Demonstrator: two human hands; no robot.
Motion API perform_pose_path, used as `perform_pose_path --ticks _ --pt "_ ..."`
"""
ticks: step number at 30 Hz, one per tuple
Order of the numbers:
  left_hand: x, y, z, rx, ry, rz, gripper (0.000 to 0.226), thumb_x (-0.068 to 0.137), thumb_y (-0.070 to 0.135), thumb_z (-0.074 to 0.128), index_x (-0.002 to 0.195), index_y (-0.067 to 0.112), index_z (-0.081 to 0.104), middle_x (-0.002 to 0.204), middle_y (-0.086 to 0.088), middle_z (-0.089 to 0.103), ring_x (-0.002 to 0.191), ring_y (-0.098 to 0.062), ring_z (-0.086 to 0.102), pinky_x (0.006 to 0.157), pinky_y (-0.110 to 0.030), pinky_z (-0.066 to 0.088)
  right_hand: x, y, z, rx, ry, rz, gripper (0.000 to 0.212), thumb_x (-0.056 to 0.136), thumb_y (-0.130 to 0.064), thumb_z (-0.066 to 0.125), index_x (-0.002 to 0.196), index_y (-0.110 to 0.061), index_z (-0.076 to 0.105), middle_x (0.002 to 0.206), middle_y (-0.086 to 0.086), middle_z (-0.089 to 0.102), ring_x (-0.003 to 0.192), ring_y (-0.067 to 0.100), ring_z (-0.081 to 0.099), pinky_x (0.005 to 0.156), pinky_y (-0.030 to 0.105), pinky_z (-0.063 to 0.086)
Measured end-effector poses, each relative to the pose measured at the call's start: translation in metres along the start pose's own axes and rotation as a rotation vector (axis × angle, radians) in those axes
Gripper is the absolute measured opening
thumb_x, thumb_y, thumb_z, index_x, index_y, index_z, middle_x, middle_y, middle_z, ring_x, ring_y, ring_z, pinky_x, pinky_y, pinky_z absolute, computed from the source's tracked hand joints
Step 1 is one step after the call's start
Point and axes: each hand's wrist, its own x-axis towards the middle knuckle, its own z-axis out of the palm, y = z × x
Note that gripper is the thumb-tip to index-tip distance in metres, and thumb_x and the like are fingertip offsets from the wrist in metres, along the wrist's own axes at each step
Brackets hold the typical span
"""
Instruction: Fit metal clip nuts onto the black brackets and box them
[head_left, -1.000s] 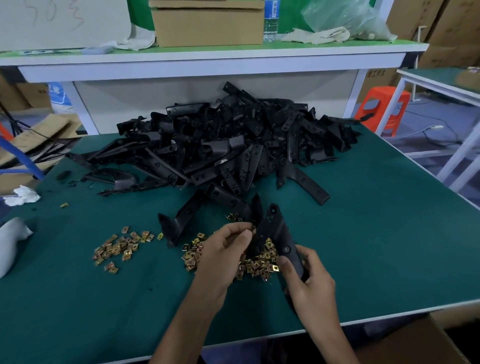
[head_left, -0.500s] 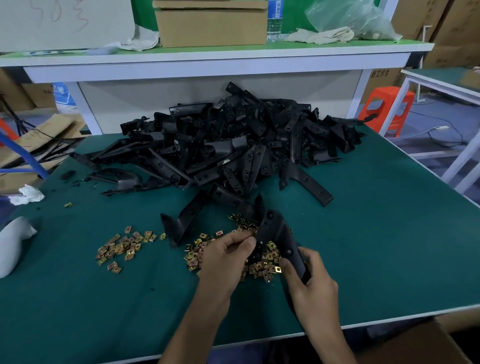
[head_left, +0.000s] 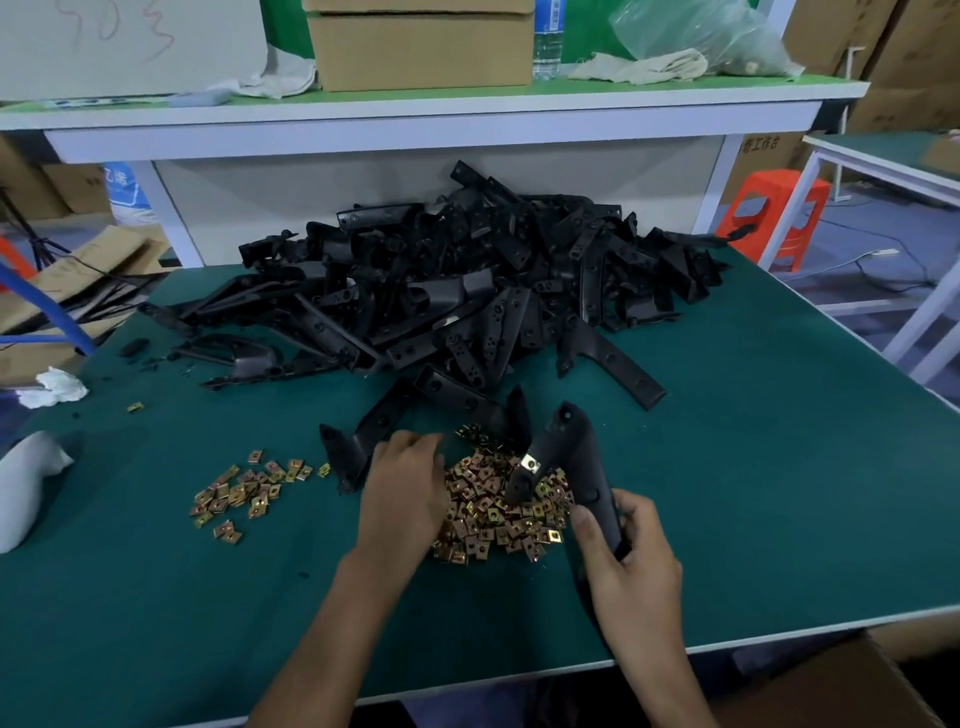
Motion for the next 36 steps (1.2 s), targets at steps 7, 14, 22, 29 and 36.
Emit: perform_pose_path --ticks 7,14,22,29,36 --pt "0.028 -0.011 -0.003 0.123 -0.177 -0.029 0.015 0.097 0.022 0.059 0.102 0.012 0.069 0.108 -0.010 0.065 0.108 -0.029 0.057 0.093 -0.034 0.041 0.000 0.000 0.002 -0.019 -0.017 -0.015 0.018 0.091 -0.041 0.071 0.102 -0.046 0.057 0.077 -0.013 0.070 0.061 0.008 0.061 0.053 0.022 0.046" --pt "0.007 0.015 -0.018 -0.361 -0.085 -0.075 0.010 0.104 0.032 0.052 0.109 0.031 0.060 0.093 0.022 0.062 0.080 0.007 0.059 0.063 -0.009 0.041 -0.001 0.002 0.001 -0.042 -0.038 -0.033 0.019 0.091 -0.041 0.072 0.101 -0.047 0.057 0.074 -0.011 0.068 0.058 0.011 0.059 0.053 0.030 0.047" --pt "-0.007 0.053 -0.026 -1.046 -0.162 -0.249 0.012 0.100 0.021 0.061 0.102 0.027 0.071 0.091 0.011 0.076 0.085 -0.001 0.069 0.075 -0.019 0.052 -0.003 0.001 0.001 -0.058 -0.041 -0.056 0.021 0.084 -0.057 0.065 0.100 -0.047 0.056 0.072 -0.011 0.068 0.057 0.013 0.061 0.053 0.033 0.049" --pt "-0.008 0.060 -0.024 -1.166 -0.228 -0.299 0.009 0.094 0.020 0.069 0.095 0.025 0.077 0.096 0.001 0.077 0.093 -0.011 0.072 0.080 -0.022 0.052 -0.002 0.001 0.001 -0.070 -0.058 -0.046 0.019 0.086 -0.052 0.068 0.101 -0.044 0.058 0.073 -0.009 0.069 0.059 0.015 0.062 0.057 0.037 0.050" --pt "-0.007 0.057 -0.022 -1.118 -0.182 -0.299 0.007 0.093 0.020 0.071 0.096 0.022 0.076 0.089 0.005 0.077 0.083 -0.003 0.071 0.073 -0.016 0.052 -0.001 0.002 0.002 -0.093 -0.082 -0.045 0.021 0.089 -0.039 0.073 0.100 -0.047 0.057 0.075 -0.010 0.070 0.064 0.012 0.064 0.059 0.033 0.050"
